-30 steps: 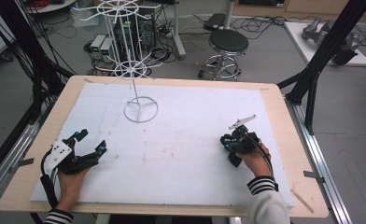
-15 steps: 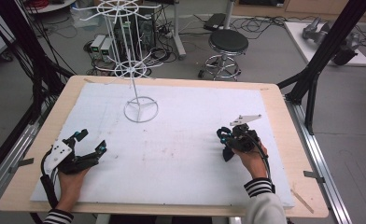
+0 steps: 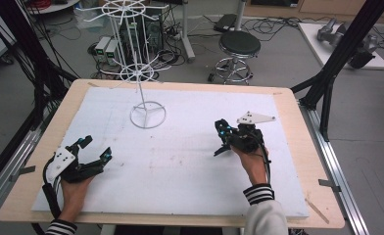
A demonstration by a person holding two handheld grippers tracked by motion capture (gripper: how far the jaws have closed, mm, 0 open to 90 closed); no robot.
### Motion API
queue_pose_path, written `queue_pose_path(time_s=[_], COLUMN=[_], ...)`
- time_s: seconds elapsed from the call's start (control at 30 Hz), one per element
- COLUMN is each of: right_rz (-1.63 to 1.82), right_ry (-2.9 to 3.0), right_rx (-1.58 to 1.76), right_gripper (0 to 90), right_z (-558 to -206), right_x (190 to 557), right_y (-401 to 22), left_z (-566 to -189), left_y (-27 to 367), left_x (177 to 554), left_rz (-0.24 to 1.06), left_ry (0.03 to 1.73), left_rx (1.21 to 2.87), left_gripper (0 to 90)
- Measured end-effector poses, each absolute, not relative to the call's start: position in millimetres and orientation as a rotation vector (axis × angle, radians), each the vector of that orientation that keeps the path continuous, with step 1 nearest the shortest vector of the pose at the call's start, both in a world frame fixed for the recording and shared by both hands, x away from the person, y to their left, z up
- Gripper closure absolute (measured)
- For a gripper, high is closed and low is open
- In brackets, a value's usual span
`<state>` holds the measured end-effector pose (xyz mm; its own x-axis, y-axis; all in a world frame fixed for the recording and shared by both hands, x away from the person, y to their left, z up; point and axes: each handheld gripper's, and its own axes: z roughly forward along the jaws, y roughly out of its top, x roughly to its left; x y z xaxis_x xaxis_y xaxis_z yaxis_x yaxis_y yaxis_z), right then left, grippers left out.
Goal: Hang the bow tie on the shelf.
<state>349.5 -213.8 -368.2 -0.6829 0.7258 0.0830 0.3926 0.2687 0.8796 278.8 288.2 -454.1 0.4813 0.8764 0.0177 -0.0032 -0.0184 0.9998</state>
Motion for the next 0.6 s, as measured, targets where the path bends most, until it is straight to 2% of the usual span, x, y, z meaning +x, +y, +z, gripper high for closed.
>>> queue_pose_path(time_s=[0.6], right_rz=[1.614], right_ry=[2.064], right_rx=[0.987], right_gripper=[88.2], right_z=[-343.3], right_x=[362.7], right_y=[-167.1], left_z=[-454.0], left_y=[288.7], left_x=[279.0], left_rz=[0.839], left_ry=[0.826], left_rx=[1.421], left_gripper=[17.4])
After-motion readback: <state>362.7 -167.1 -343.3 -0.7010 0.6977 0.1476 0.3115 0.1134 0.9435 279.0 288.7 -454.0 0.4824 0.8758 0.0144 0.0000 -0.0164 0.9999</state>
